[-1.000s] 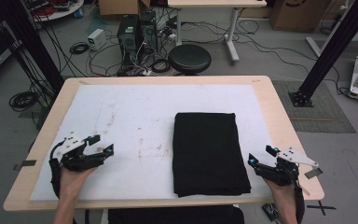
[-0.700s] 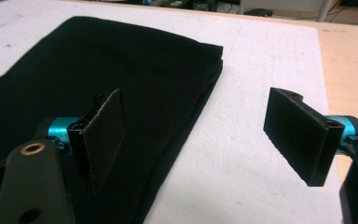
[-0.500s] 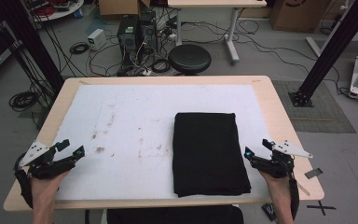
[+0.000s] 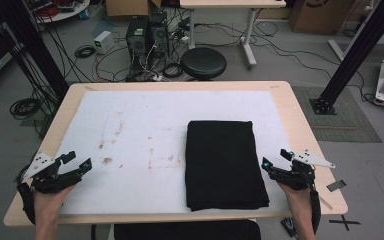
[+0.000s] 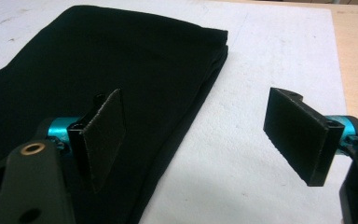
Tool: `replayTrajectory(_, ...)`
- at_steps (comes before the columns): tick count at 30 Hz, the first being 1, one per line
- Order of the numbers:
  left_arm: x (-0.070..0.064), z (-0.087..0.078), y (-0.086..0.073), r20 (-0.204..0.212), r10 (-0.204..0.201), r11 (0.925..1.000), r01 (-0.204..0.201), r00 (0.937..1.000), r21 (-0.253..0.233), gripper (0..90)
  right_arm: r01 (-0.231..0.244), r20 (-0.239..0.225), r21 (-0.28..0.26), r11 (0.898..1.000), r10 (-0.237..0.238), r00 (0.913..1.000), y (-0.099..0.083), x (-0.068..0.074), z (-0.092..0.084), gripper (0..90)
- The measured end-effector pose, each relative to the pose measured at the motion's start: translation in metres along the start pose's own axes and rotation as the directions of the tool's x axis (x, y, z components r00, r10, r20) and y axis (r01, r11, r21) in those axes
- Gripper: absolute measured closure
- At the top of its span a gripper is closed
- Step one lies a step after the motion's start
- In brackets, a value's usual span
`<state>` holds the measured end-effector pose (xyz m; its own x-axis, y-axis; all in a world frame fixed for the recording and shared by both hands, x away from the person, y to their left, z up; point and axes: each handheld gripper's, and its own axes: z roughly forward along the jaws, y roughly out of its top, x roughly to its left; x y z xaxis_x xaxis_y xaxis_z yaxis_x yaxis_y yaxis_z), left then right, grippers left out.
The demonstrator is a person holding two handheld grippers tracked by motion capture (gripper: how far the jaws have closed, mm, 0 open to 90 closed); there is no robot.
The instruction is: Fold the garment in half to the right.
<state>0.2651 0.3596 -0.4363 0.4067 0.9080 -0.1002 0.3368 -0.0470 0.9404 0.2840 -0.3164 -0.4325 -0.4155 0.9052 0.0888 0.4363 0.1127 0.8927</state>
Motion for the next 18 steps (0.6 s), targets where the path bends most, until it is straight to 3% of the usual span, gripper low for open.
replayTrajectory(18,0.0030,0.0007,-0.0019,0.001,-0.006,0.9999,0.006,1.0000,0.014,28.5,-0.002,-0.006,-0.001,1.000,0.002,1.0000,-0.0003,-0.0013,-0.0008,21.4)
